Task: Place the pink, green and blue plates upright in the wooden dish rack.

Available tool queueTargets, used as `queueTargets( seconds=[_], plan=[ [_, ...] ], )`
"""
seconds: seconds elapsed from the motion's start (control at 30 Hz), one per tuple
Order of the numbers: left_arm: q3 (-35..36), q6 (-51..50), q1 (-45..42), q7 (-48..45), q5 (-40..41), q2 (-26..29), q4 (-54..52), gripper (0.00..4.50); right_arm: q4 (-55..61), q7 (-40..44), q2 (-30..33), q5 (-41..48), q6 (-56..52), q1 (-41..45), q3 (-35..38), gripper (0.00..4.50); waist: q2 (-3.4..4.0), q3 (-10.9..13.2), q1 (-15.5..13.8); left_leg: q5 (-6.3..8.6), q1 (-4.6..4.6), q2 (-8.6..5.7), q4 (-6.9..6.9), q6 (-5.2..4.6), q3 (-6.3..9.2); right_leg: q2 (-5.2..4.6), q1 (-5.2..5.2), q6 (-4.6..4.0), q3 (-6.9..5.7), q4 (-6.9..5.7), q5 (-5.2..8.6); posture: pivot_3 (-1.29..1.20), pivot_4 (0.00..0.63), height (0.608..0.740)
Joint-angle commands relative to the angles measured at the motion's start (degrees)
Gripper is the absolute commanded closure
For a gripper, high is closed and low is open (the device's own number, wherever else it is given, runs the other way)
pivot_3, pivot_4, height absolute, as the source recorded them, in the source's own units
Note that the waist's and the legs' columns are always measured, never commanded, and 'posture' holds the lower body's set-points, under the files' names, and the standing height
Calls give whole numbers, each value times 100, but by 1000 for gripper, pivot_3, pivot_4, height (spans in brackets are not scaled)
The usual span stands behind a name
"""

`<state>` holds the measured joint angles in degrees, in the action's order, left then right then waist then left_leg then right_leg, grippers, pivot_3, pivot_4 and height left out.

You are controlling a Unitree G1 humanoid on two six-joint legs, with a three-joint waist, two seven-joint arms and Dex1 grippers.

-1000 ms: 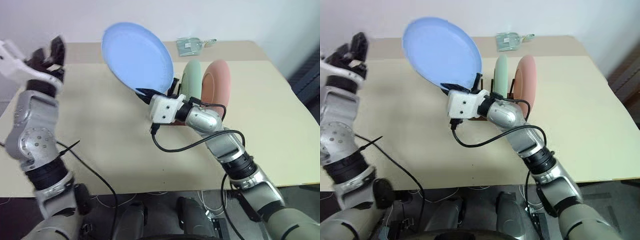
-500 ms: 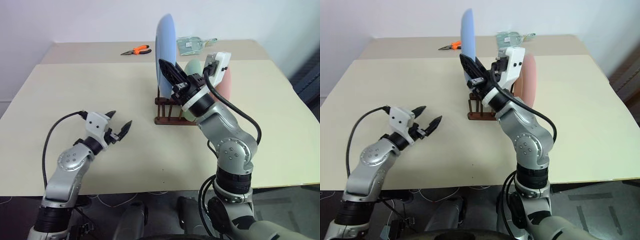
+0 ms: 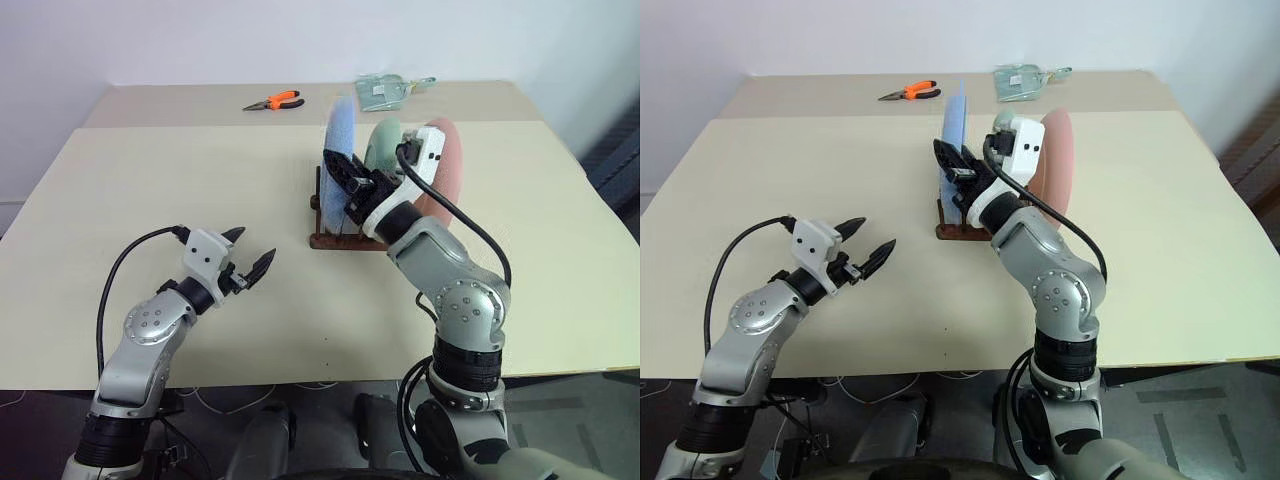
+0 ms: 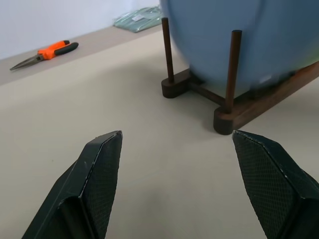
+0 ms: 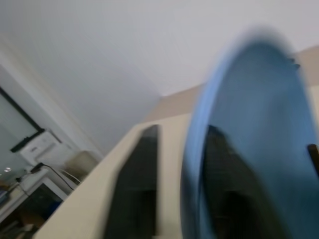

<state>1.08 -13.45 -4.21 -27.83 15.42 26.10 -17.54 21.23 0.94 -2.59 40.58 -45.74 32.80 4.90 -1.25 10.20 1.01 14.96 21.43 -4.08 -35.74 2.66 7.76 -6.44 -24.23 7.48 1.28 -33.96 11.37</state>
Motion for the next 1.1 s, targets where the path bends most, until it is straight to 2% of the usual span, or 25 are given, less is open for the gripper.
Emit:
queueTargets(
  seconds=[0.03, 0.1, 0.2, 0.3, 0.43, 0.53, 0.63, 0.73, 0.97, 1.1],
  plan=[
    [31, -10, -11, -31, 30, -29, -299, 865, 144, 283, 341, -498, 495, 451, -255, 1514, 0, 0, -1, 0, 0, 0, 0, 0, -1, 0, 0, 0, 0, 0, 0, 0, 150, 740],
    [11, -66, -13, -37, 31, -46, -346, 865, 333, 664, 816, -878, 766, 587, -527, 463, -1, 0, -2, 0, 1, 0, -1, 0, -1, 0, 0, 1, 0, 0, 0, 0, 150, 740],
    [-19, -143, -37, -37, 14, -71, -386, 865, 622, 1143, 1407, -1142, 1093, 683, -624, 463, -3, -2, -5, 0, 1, 0, -2, 0, -2, 0, 2, 3, 0, 0, 2, 0, 150, 740],
    [6, -187, -125, -85, -2, -28, -273, 865, 1055, 1961, 2587, -860, 1185, 460, 230, 463, -4, 2, -59, 0, 6, 0, -8, 0, -2, -2, 5, 5, -1, 2, 3, 0, 150, 740],
    [65, -155, -214, -97, -102, 27, 10, 865, 961, 2663, 3730, -367, 1029, -512, 1531, 463, -9, -1, -141, 7, 2, -1, -22, -12, 8, -3, 52, -5, -17, 53, 18, 0, 150, 740],
    [244, 3, -164, -99, -216, 140, 429, 865, 451, 3267, 4298, -680, 1232, -2088, 2525, 463, -11, -2, -179, 12, -2, 0, -24, -20, 1, -6, 67, 12, -17, 72, 31, 0, 150, 740],
    [308, 170, -58, -126, -326, 227, 690, 865, 125, 3582, 4410, -1126, 1698, -3196, 2556, 463, 8, 4, -157, 16, -3, -2, -24, -26, -6, -14, 71, 13, -16, 77, 32, 0, 150, 740],
    [314, 231, -1, -109, -385, 219, 769, 865, -338, 3668, 4349, -1568, 2212, -3560, 2273, 463, 26, 8, -86, 17, -7, -1, -31, -27, -23, -17, 67, 15, -4, 72, 31, 0, 150, 740],
    [397, 451, 308, -15, -455, 153, 856, 865, -1347, 3695, 4264, -2248, 3107, -3396, 1665, 463, 28, 6, -44, 17, -9, 2, -30, -26, -22, -22, 71, 13, -9, 74, 31, 0, 150, 740],
    [440, 503, 420, 140, -531, 86, 827, 865, -2101, 3677, 4254, -2587, 3610, -2933, 1305, 463, 27, 6, -54, 17, -7, -1, -36, -26, -20, -26, 72, 13, -10, 74, 30, 0, 150, 740]
  ],
)
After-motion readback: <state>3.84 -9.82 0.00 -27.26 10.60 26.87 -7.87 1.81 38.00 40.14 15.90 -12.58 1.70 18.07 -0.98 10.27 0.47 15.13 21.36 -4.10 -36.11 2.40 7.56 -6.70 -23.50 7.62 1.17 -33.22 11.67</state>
